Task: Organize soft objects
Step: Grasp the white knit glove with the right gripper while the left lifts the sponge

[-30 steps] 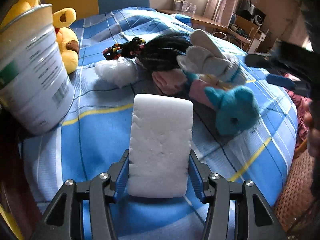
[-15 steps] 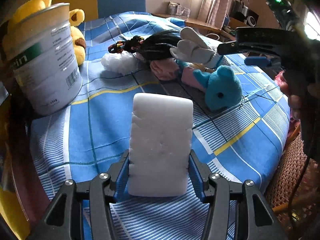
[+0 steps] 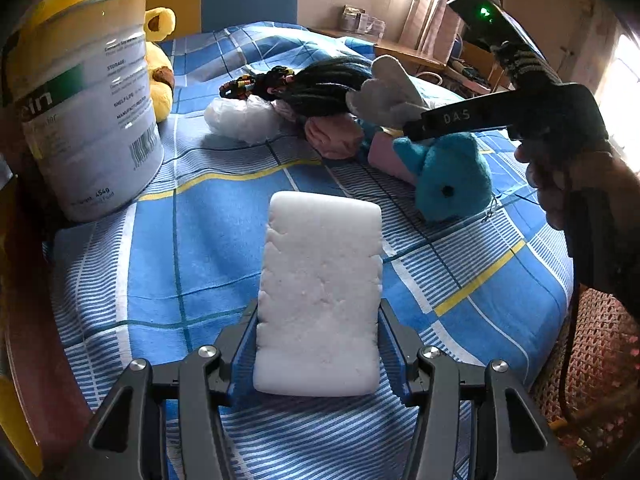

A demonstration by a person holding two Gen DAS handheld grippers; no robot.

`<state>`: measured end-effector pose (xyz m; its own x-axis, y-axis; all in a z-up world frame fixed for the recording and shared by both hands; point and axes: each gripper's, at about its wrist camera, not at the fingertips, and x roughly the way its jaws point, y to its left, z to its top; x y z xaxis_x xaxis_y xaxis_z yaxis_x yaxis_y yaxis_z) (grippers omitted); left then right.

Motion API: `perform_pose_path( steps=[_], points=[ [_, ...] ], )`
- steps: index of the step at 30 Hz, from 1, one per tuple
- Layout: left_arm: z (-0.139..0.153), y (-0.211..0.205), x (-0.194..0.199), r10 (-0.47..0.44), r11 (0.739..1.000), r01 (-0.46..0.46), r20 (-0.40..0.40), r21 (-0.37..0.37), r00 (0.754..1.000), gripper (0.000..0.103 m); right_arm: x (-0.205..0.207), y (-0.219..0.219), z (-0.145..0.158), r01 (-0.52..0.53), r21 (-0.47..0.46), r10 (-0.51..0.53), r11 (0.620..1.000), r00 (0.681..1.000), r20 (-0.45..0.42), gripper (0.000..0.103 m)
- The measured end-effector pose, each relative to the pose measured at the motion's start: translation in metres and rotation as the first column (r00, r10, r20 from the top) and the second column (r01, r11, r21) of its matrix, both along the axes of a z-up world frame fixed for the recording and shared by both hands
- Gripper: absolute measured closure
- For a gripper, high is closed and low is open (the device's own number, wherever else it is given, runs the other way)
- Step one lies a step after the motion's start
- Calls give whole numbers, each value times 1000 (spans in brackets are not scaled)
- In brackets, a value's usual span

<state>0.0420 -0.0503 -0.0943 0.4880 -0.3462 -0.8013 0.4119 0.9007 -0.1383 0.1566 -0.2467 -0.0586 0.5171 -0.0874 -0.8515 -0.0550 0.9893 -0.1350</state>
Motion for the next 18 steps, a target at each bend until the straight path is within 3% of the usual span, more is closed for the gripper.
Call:
perform_pose_path(
  steps=[5, 11, 18],
  points=[
    [5, 3, -1, 3, 1000, -3, -2, -14, 1000, 48, 0, -6, 1, 19, 49, -19, 999, 1000, -14, 57],
    [15, 17, -7, 30, 999, -30, -18, -31, 999, 48, 1, -5, 0, 17, 45, -16, 999, 1000, -17, 57],
    [55, 63, -14, 121, 987, -118, 16, -104, 993, 48, 1, -5, -1, 16, 43, -16, 999, 1000, -16, 57]
  ],
)
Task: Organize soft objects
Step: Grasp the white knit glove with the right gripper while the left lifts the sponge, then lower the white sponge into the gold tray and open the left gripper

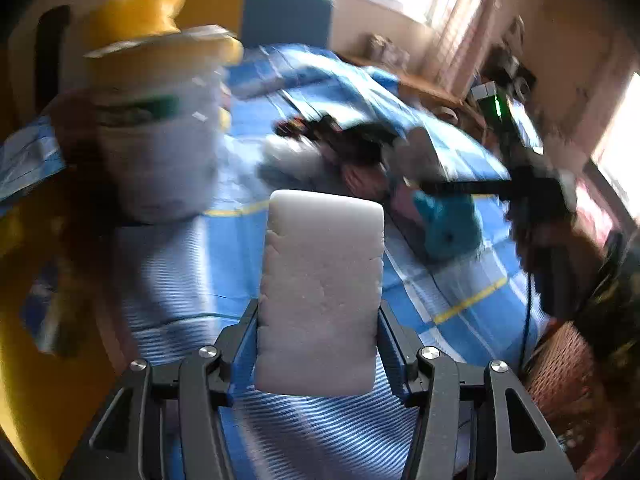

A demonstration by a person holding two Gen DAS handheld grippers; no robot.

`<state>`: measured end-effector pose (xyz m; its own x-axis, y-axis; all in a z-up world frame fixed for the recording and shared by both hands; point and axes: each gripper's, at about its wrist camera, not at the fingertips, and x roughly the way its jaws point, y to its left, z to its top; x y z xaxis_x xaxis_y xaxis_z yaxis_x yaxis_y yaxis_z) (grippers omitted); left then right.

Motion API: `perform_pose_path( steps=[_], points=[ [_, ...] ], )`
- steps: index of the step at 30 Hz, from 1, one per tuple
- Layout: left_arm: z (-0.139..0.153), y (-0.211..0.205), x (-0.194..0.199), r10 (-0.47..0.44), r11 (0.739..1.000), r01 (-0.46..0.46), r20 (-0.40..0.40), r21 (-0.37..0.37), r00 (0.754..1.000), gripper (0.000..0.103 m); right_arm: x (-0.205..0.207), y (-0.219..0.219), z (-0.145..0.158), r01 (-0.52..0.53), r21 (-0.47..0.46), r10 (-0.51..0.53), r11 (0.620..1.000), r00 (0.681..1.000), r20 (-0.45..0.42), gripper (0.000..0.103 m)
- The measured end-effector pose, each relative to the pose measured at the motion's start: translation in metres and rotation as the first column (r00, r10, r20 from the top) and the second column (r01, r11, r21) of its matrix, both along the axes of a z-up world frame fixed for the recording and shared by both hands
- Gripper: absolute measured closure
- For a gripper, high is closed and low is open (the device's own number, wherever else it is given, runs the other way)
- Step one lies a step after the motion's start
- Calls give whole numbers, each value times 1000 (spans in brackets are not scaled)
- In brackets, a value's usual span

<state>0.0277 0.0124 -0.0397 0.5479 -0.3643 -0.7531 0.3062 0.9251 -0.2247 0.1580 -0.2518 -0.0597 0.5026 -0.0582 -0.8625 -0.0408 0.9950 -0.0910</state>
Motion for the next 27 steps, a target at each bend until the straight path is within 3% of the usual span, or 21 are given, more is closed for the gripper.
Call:
perform_pose_path(
  steps=[6, 9, 13, 19, 23, 27],
  points=[
    [35, 81, 2, 203, 979, -202, 39, -38, 978, 48, 0, 1, 0, 2, -1, -2, 1000, 1000, -3, 56],
    [37, 128, 13, 338, 941, -338, 38, 6, 941, 48, 0, 1, 0, 0, -4, 0, 1000, 1000, -3, 56],
    [20, 184, 40, 483, 872, -481, 7, 93, 876, 47, -1, 3, 0, -3, -20, 3, 1000, 1000, 0, 57],
    [-14, 223, 78, 561, 815, -548, -18, 189, 828, 46, -2, 6, -1, -5, -37, 5, 999, 1000, 5, 57],
    [-28, 226, 92, 573, 803, -554, -32, 221, 819, 38, -2, 6, -1, -6, -43, 7, 999, 1000, 6, 57],
    [-17, 220, 83, 574, 797, -567, 28, 209, 818, 36, -2, 5, -1, -4, -40, 4, 999, 1000, 3, 57]
  ],
)
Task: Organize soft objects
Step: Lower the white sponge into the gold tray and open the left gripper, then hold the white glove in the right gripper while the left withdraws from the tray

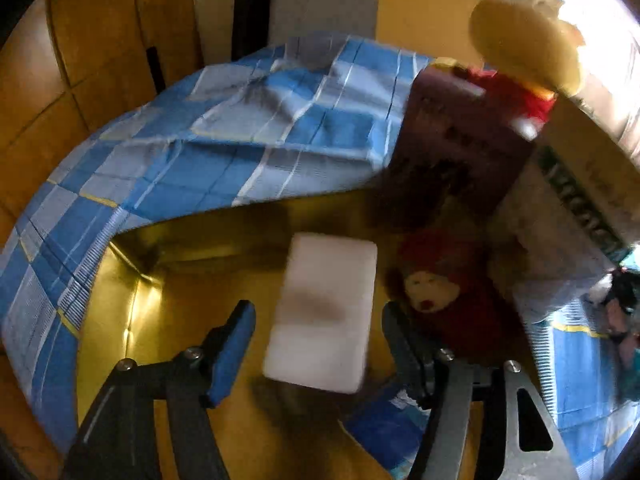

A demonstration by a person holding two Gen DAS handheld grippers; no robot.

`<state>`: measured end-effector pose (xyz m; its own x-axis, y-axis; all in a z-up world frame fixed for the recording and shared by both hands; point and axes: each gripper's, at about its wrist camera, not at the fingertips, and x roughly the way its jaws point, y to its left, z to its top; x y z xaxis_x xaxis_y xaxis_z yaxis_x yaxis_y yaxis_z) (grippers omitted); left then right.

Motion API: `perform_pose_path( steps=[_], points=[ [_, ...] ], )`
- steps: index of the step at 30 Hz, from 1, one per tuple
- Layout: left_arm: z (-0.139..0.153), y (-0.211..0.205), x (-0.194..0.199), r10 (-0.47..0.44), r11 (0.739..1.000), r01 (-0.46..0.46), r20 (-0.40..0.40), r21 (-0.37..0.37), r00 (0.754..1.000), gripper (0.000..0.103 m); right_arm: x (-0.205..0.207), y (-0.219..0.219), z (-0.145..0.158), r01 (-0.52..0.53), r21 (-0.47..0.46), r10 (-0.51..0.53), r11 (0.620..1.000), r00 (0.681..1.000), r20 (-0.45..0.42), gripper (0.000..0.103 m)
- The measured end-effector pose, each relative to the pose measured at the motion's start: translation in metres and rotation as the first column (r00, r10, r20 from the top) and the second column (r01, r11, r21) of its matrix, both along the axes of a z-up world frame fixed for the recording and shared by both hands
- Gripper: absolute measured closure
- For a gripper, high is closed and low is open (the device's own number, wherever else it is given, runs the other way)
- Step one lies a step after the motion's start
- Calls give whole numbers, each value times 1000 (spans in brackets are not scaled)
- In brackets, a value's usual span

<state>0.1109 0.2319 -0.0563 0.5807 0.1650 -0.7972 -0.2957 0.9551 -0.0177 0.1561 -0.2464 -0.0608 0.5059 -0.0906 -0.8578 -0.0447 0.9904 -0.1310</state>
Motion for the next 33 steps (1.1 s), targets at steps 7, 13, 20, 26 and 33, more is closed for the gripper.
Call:
perform_pose_path(
  steps=[7, 13, 20, 26, 33],
  points=[
    [48, -23, -37, -36, 998, 27, 153, 60, 988, 26, 1, 0, -1, 2, -3, -2, 1000, 1000, -1, 57],
    [72, -38, -63, -80, 992, 58, 201, 114, 976, 25, 1, 1, -1, 5, -9, -5, 1000, 1000, 2, 57],
    [80, -51, -85, -121, 980, 82, 215, 182, 969, 25, 0, 1, -1, 5, -10, -5, 1000, 1000, 5, 57],
    [83, -54, -94, -132, 976, 88, 221, 198, 966, 25, 0, 1, -1, 5, -9, -5, 1000, 1000, 6, 57],
    [86, -56, -101, -147, 972, 97, 231, 215, 962, 25, 1, 0, 0, 8, -2, -8, 1000, 1000, 8, 57]
  ],
)
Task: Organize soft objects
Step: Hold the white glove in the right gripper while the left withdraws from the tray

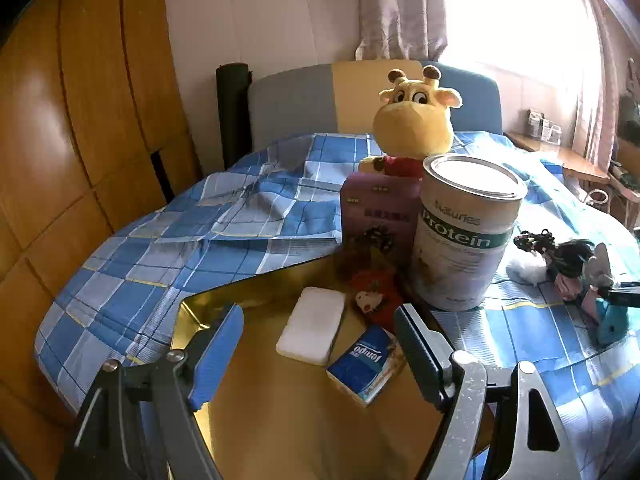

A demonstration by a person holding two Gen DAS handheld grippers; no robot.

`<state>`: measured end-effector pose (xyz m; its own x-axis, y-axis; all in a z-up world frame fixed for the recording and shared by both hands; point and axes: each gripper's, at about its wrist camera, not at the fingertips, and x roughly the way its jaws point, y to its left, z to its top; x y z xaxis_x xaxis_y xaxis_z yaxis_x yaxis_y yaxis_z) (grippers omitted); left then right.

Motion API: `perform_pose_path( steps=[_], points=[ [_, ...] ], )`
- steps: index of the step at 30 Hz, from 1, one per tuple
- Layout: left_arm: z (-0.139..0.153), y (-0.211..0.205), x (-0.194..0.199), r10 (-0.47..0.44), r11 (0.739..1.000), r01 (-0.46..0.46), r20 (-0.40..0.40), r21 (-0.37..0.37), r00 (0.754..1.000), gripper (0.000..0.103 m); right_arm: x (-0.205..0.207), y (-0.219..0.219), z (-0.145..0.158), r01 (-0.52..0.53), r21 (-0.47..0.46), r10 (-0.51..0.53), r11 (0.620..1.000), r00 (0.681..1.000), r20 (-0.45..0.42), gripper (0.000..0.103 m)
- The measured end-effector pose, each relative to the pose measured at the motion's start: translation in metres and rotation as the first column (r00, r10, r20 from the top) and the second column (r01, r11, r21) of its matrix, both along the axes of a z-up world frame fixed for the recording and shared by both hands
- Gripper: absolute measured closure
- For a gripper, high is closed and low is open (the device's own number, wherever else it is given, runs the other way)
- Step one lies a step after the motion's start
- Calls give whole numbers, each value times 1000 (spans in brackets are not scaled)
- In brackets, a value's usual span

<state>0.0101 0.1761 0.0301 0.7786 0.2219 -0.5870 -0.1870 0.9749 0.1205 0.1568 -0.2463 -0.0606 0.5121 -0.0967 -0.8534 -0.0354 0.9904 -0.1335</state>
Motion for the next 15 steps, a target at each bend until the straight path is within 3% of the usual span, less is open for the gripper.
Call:
perform_pose_path(
  steps=[7, 15],
  points=[
    [0, -2, -6, -20, 1000, 20, 0, 13, 1000, 24, 0, -1, 3, 12, 13, -12, 1000, 1000, 11, 59],
    [-2, 4, -10, -21, 1000, 21, -2, 2, 1000, 24, -5, -20, 18, 102, 134, -108, 986, 993, 38, 61]
  ],
)
